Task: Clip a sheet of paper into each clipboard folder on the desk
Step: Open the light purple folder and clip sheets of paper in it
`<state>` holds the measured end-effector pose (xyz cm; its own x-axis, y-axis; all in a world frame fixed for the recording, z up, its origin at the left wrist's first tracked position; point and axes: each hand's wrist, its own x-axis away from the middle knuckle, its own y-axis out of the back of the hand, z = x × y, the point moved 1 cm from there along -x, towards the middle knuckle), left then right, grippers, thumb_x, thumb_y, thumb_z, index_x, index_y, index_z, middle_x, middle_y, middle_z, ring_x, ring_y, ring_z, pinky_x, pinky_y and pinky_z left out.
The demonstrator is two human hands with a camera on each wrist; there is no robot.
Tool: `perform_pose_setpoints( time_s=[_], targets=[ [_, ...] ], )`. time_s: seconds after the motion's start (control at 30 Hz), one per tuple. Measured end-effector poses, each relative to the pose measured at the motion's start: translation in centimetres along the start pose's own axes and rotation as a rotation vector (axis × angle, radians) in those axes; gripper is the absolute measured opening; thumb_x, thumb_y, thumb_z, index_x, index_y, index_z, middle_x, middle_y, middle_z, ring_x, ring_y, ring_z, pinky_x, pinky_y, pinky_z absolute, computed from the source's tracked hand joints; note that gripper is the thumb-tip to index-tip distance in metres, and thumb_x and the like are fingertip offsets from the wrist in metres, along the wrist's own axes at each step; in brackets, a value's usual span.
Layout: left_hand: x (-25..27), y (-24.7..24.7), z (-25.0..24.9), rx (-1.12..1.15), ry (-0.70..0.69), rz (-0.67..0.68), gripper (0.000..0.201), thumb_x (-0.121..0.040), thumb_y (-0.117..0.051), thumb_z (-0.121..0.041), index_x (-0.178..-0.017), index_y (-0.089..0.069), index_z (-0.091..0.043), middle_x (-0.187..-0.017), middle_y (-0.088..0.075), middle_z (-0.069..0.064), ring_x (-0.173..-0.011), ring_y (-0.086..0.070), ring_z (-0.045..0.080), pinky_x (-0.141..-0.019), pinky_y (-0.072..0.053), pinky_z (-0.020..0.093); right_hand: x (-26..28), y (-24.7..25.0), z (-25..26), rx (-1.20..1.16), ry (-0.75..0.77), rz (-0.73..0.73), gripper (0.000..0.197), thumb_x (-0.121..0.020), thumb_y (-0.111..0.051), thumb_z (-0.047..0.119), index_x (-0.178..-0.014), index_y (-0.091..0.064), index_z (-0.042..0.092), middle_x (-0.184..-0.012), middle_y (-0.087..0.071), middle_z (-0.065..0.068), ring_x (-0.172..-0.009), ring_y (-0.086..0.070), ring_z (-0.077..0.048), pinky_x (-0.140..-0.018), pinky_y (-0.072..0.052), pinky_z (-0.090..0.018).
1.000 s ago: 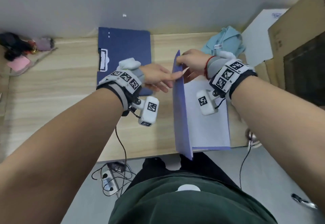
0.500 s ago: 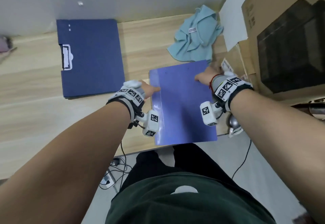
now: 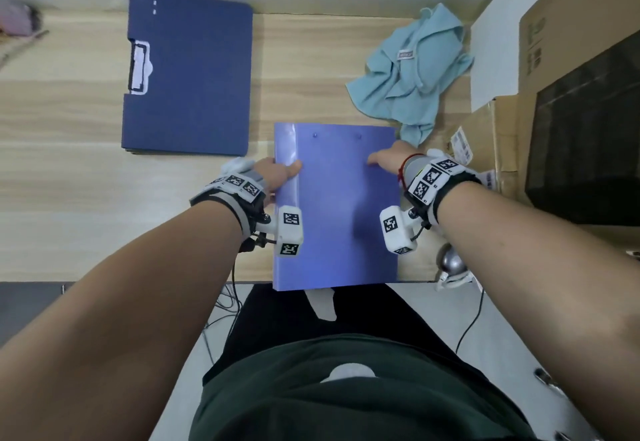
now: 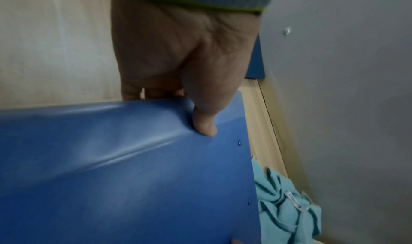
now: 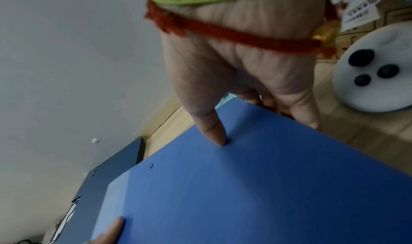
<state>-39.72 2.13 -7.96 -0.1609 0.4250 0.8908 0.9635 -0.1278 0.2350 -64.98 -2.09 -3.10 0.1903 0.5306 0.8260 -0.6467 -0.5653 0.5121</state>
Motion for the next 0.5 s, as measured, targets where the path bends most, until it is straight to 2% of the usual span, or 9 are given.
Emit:
perform_pose_setpoints(
  time_s=[0.07, 0.13, 0.2, 0.27, 0.3, 0.33, 0.4, 0.5],
  targets=[
    [0.4, 0.5, -0.6, 0.062, -0.083, -0.006, 0.073, -0.072, -0.075, -0.052, -0.131, -0.054, -0.014, -0.125, -0.066, 0.008, -0.104, -0.068, 0.03, -0.091, -0.055, 0.05, 0.1, -0.2, 0.5, -0.069, 0.011, -0.007, 0.059, -0.083, -0.067, 0.032, -0.131, -0.047, 0.003, -0.101, -0.057, -0.014, -0.081, -0.058, -0.029, -0.067, -0.045, -0.031],
    [1.0, 2.2, -1.6, 0.092, -0.161, -0.045, 0.059, -0.077, -0.074, -0.046, -0.125, -0.06, -0.016, -0.121, -0.068, 0.005, -0.105, -0.067, 0.028, -0.094, -0.054, 0.048, 0.2, -0.6, 1.8, -0.196, 0.056, -0.008, 0.057, -0.079, -0.07, 0.029, -0.129, -0.051, 0.01, -0.109, -0.063, -0.01, -0.082, -0.062, -0.026, -0.067, -0.05, -0.031],
    [1.4, 3.5, -3.0, 0.129, -0.219, -0.041, 0.046, -0.079, -0.07, -0.036, -0.119, -0.064, -0.013, -0.114, -0.071, 0.006, -0.102, -0.069, 0.028, -0.095, -0.054, 0.048, -0.4, -0.8, 2.6, -0.371, 0.079, 0.033, 0.045, -0.073, -0.072, 0.028, -0.115, -0.063, 0.017, -0.113, -0.069, -0.002, -0.091, -0.068, -0.022, -0.079, -0.056, -0.036],
    [1.7, 6.0, -4.5, 0.157, -0.253, -0.032, 0.039, -0.082, -0.069, -0.032, -0.115, -0.066, -0.012, -0.108, -0.074, 0.008, -0.097, -0.072, 0.029, -0.092, -0.055, 0.049, -1.4, -1.4, 3.8, -0.459, 0.097, 0.077, 0.042, -0.066, -0.075, 0.037, -0.105, -0.069, 0.022, -0.109, -0.073, 0.003, -0.094, -0.071, -0.02, -0.088, -0.057, -0.042],
    [1.2, 7.4, -5.0, 0.162, -0.262, -0.034, 0.037, -0.083, -0.069, -0.032, -0.114, -0.067, -0.012, -0.106, -0.075, 0.008, -0.094, -0.073, 0.029, -0.091, -0.055, 0.049, -1.6, -1.6, 4.5, -0.492, 0.116, 0.098, 0.044, -0.066, -0.076, 0.043, -0.106, -0.069, 0.025, -0.107, -0.074, 0.006, -0.095, -0.071, -0.019, -0.088, -0.056, -0.043],
    [1.1, 8.9, -5.7, 0.167, -0.272, -0.039, 0.039, -0.081, -0.072, -0.035, -0.112, -0.068, -0.012, -0.103, -0.075, 0.008, -0.092, -0.073, 0.03, -0.09, -0.055, 0.051, -1.3, -1.9, 5.4, -0.512, 0.136, 0.126, 0.044, -0.071, -0.075, 0.045, -0.111, -0.068, 0.026, -0.108, -0.073, 0.007, -0.097, -0.071, -0.018, -0.088, -0.056, -0.041],
    [-0.2, 12.6, -6.8, 0.161, -0.264, -0.098, 0.054, -0.066, -0.081, -0.049, -0.106, -0.07, -0.014, -0.098, -0.076, 0.008, -0.09, -0.074, 0.032, -0.087, -0.055, 0.054, 0.8, -2.4, 8.0, -0.533, 0.181, 0.205, 0.033, -0.091, -0.064, 0.033, -0.121, -0.061, 0.023, -0.112, -0.071, 0.005, -0.097, -0.069, -0.018, -0.082, -0.056, -0.037],
    [-2.9, 18.4, -8.3, 0.086, -0.274, -0.219, 0.089, -0.038, -0.082, -0.076, -0.105, -0.072, -0.018, -0.096, -0.077, 0.003, -0.088, -0.074, 0.03, -0.084, -0.057, 0.051, 1.9, -3.4, 12.0, -0.565, 0.264, 0.243, 0.027, -0.099, -0.052, 0.018, -0.126, -0.056, 0.021, -0.112, -0.067, 0.003, -0.093, -0.065, -0.018, -0.078, -0.055, -0.034]
  ],
)
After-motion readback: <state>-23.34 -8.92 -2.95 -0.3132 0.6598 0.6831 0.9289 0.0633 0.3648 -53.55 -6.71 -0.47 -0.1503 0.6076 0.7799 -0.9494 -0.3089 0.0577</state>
